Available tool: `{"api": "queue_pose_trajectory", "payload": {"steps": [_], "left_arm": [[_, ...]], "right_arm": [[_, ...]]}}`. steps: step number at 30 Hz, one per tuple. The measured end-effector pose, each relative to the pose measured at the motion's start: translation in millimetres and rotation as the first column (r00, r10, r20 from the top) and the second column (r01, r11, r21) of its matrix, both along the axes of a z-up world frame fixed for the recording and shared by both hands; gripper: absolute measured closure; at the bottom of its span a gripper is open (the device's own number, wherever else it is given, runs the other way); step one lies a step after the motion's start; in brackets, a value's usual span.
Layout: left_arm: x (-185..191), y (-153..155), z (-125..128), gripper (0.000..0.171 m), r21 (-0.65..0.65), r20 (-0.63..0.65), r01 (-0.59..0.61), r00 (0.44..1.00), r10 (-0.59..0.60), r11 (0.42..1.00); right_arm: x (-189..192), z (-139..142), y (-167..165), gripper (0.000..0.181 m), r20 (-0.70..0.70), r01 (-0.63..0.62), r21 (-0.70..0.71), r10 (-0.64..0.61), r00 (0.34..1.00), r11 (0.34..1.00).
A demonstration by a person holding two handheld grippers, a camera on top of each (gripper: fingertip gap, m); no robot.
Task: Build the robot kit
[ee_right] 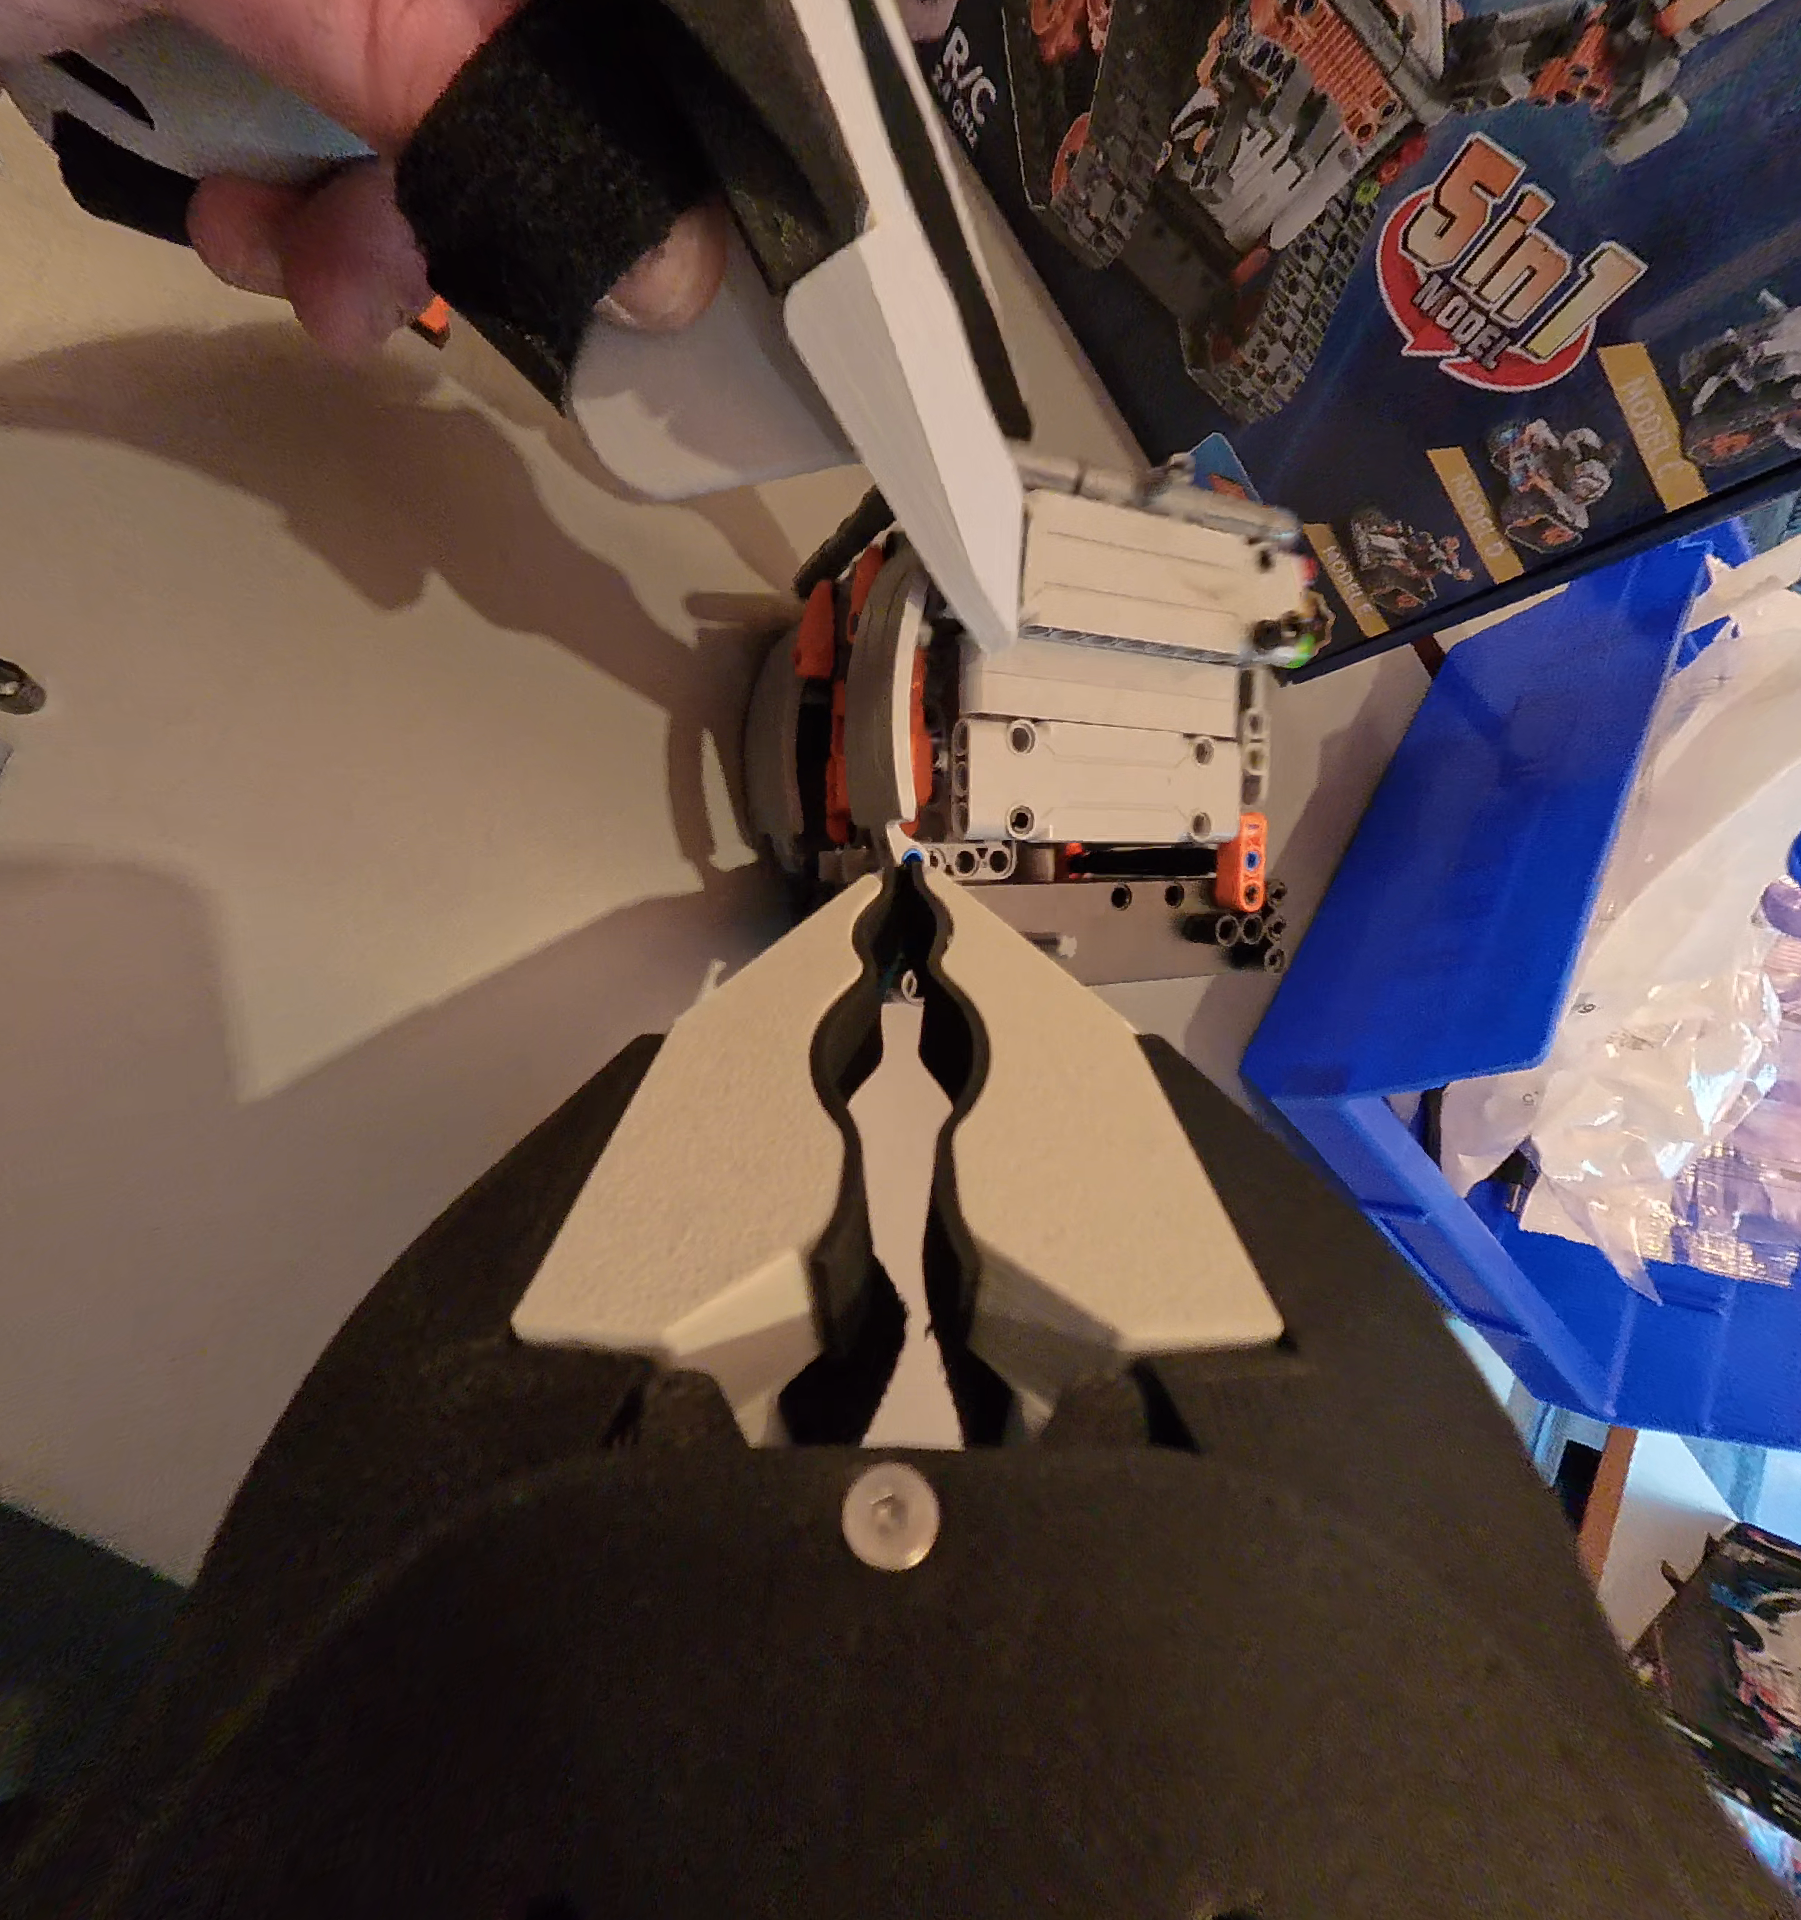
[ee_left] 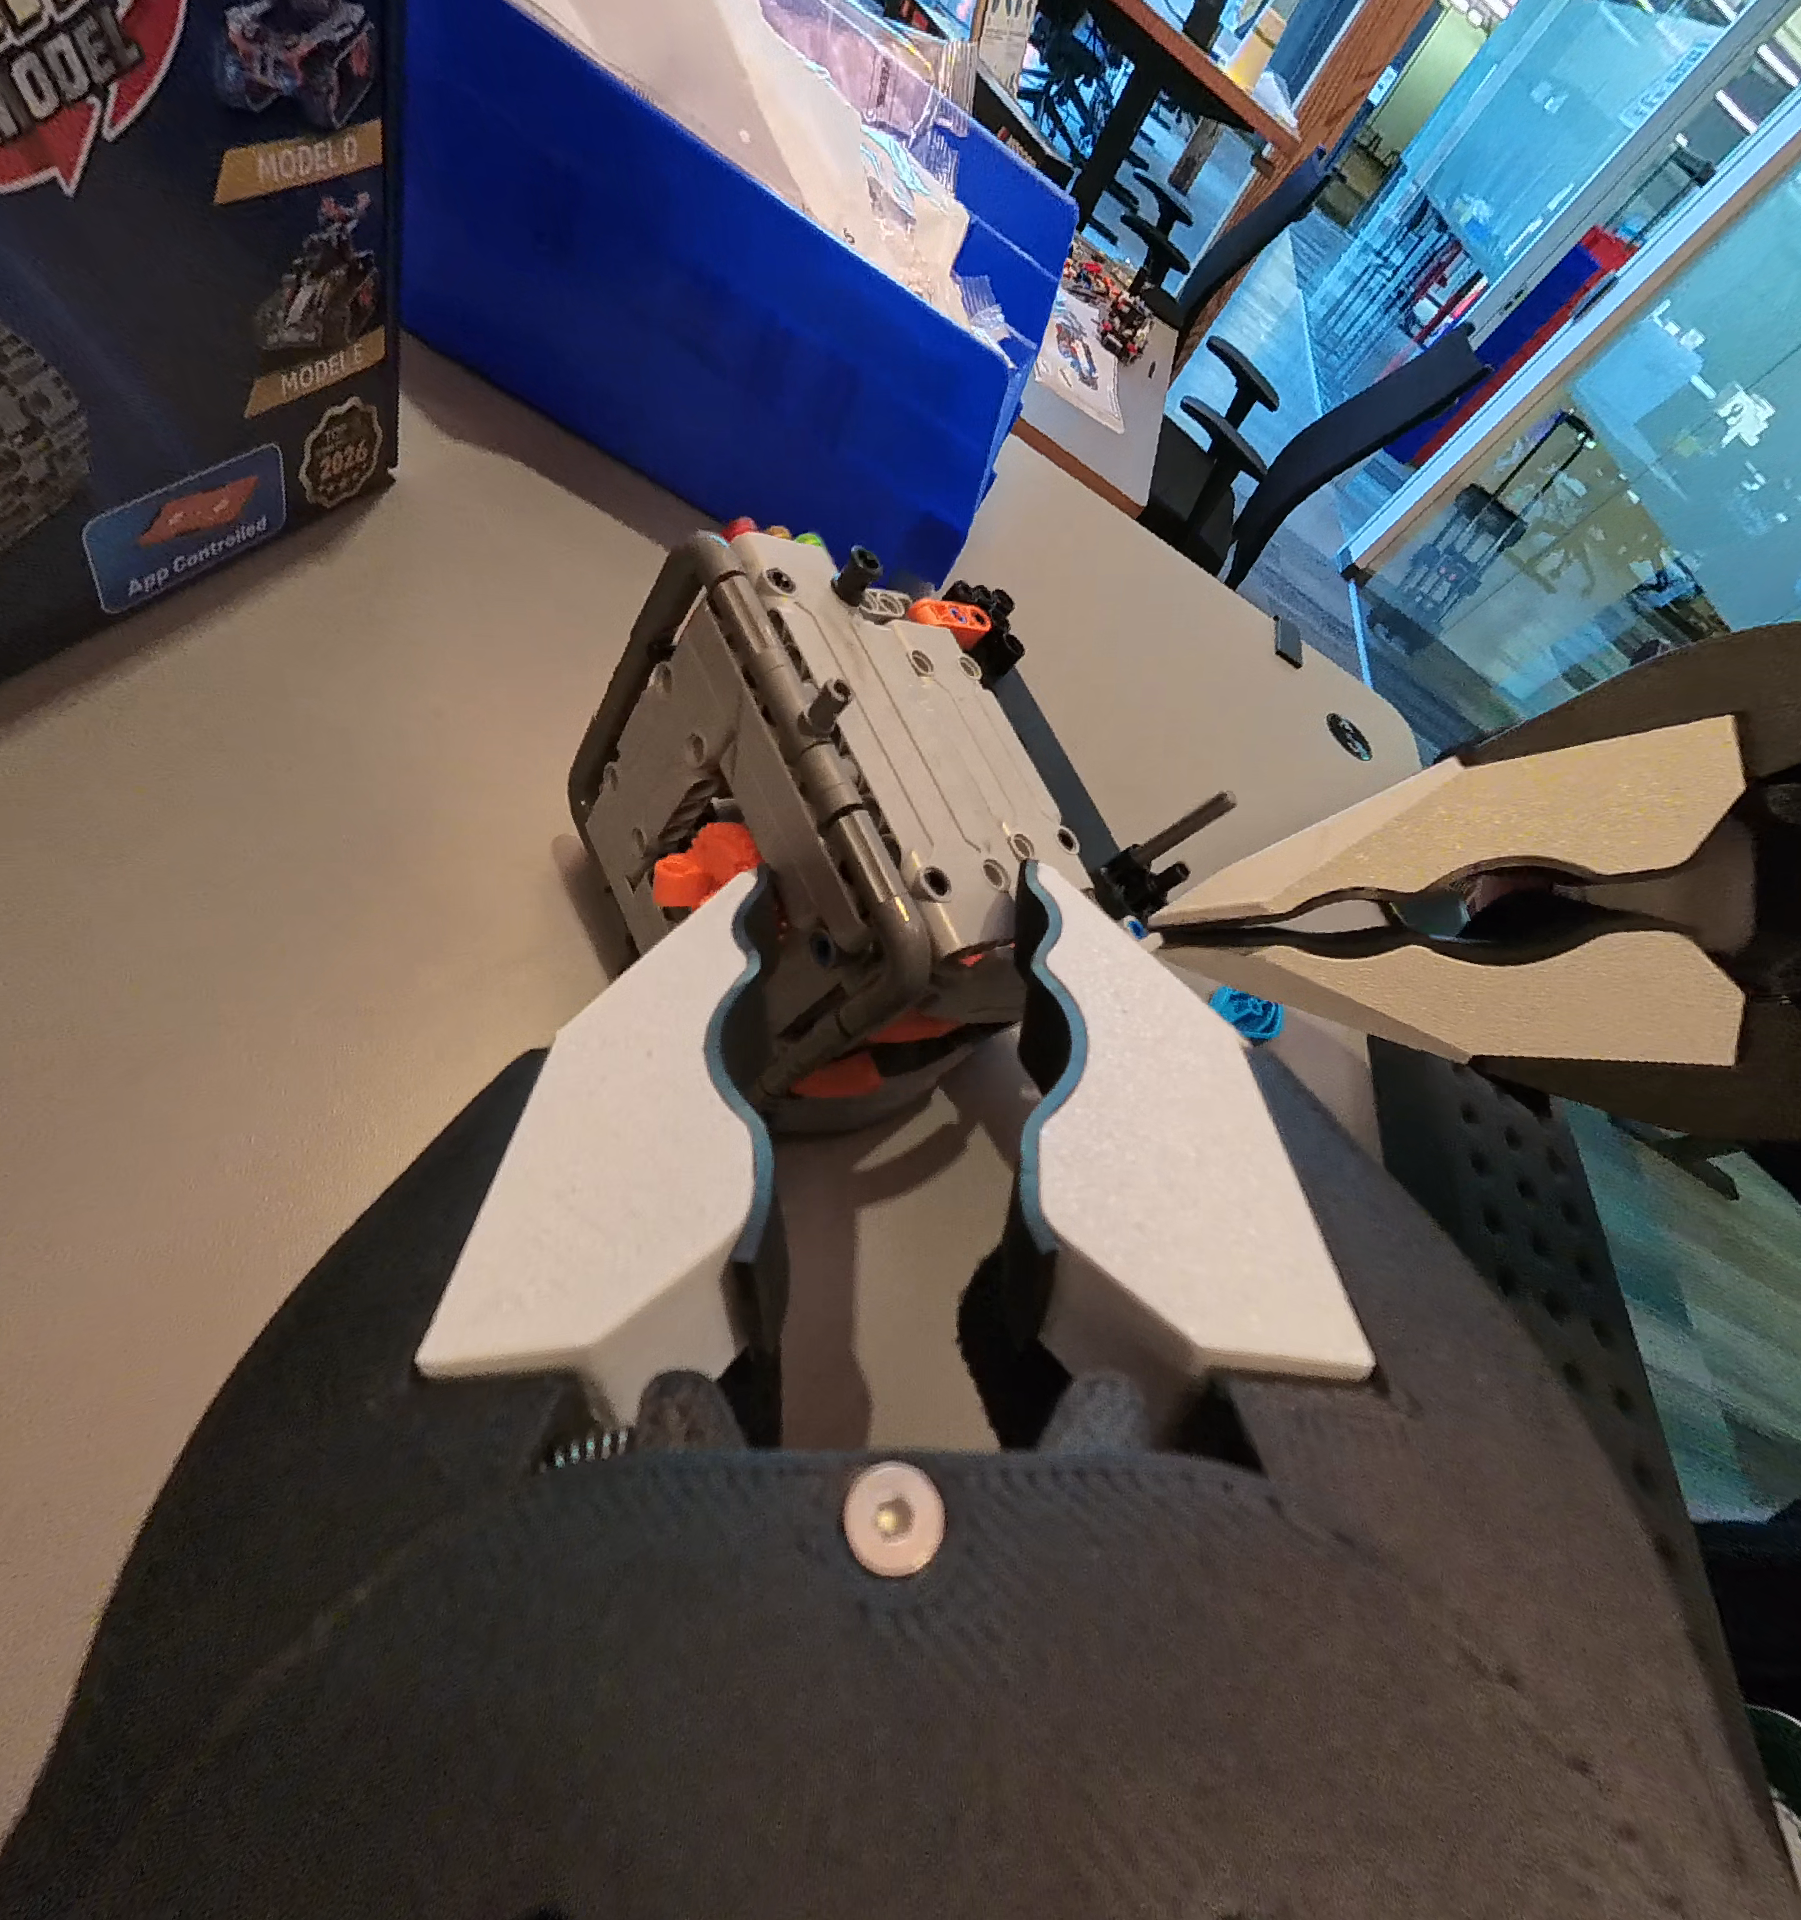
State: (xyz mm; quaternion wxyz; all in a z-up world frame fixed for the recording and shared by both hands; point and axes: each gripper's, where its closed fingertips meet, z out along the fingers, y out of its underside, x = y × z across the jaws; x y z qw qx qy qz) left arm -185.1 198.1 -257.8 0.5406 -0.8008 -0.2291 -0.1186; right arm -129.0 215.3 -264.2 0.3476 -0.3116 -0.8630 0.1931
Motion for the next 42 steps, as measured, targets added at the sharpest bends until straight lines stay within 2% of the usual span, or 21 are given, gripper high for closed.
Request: {"api": "queue_pose_trajectory", "payload": {"steps": [2, 4, 6, 8, 10, 12, 16, 19, 20, 22, 25, 27, 35, 38, 40, 42], "left_arm": [[2, 4, 8, 0.132, 0.027, -0.031, 0.003, 1.000, -0.002, 1.000], [-1, 5, 9, 0.133, -0.009, -0.076, -0.009, 0.997, 0.008, 1.000], [-7, 2, 7, 0.132, 0.009, -0.023, -0.005, 1.000, 0.006, 1.000], [-11, -1, 5, 0.132, 0.021, 0.031, -0.013, 0.999, 0.012, 1.000], [-11, -5, 4, 0.132, 0.035, 0.070, -0.022, 0.997, 0.019, 0.999], [-13, -10, 1, 0.132, 0.042, 0.125, -0.028, 0.992, 0.022, 0.999], [-17, -15, 0, 0.131, 0.053, 0.168, -0.028, 0.986, 0.019, 0.998], [-18, -18, 1, 0.132, 0.055, 0.171, -0.014, 0.985, 0.005, 0.998], [-17, -18, 2, 0.133, 0.054, 0.178, -0.003, 0.984, -0.007, 0.999], [-19, -18, 4, 0.135, 0.043, 0.164, -0.001, 0.986, -0.006, 0.999], [-19, -17, 3, 0.135, 0.043, 0.183, 0.021, 0.983, -0.028, 0.999], [-20, -18, 3, 0.135, 0.045, 0.195, 0.022, 0.980, -0.030, 0.999], [-26, -18, 3, 0.134, 0.018, 0.147, 0.062, 0.987, -0.064, 0.998], [-29, -18, 5, 0.134, 0.007, 0.132, 0.060, 0.989, -0.060, 0.998], [-30, -16, 5, 0.132, 0.003, 0.139, 0.060, 0.988, -0.060, 0.998], [-31, -14, 5, 0.131, -0.003, 0.153, 0.061, 0.986, -0.060, 0.998]], "right_arm": [[0, -7, -2, 0.181, 0.019, -0.005, -0.023, 0.005, 1.000, 1.000], [2, -3, -2, 0.181, 0.030, 0.005, -0.039, -0.004, 1.000, 0.999], [6, 19, -7, 0.181, -0.029, -0.019, -0.114, 0.015, 0.999, 0.993], [12, 24, -4, 0.179, -0.022, -0.008, -0.182, 0.004, 1.000, 0.983], [15, 31, 11, 0.168, -0.048, 0.037, -0.237, -0.050, 0.998, 0.971], [16, 22, 23, 0.157, -0.022, 0.072, -0.255, -0.080, 0.997, 0.964], [12, 2, 21, 0.149, 0.058, 0.113, -0.360, -0.099, 0.993, 0.926], [7, 0, 5, 0.156, 0.117, 0.108, -0.553, -0.051, 0.992, 0.826], [6, 5, 2, 0.164, 0.111, 0.100, -0.592, -0.042, 0.993, 0.800], [3, 14, 5, 0.169, 0.059, 0.074, -0.567, -0.049, 0.997, 0.820], [-2, 6, 2, 0.173, 0.075, 0.073, -0.537, -0.039, 0.996, 0.841], [-4, 5, -2, 0.180, 0.070, 0.059, -0.557, -0.024, 0.997, 0.829], [-2, -1, -21, 0.181, 0.073, 0.017, -0.581, 0.031, 0.997, 0.814], [-2, 13, 5, 0.176, 0.066, 0.062, -0.645, -0.025, 0.998, 0.762], [-7, 13, 24, 0.165, 0.128, 0.129, -0.710, -0.054, 0.990, 0.692], [-13, 8, 29, 0.161, 0.174, 0.156, -0.745, -0.037, 0.984, 0.649]]}}
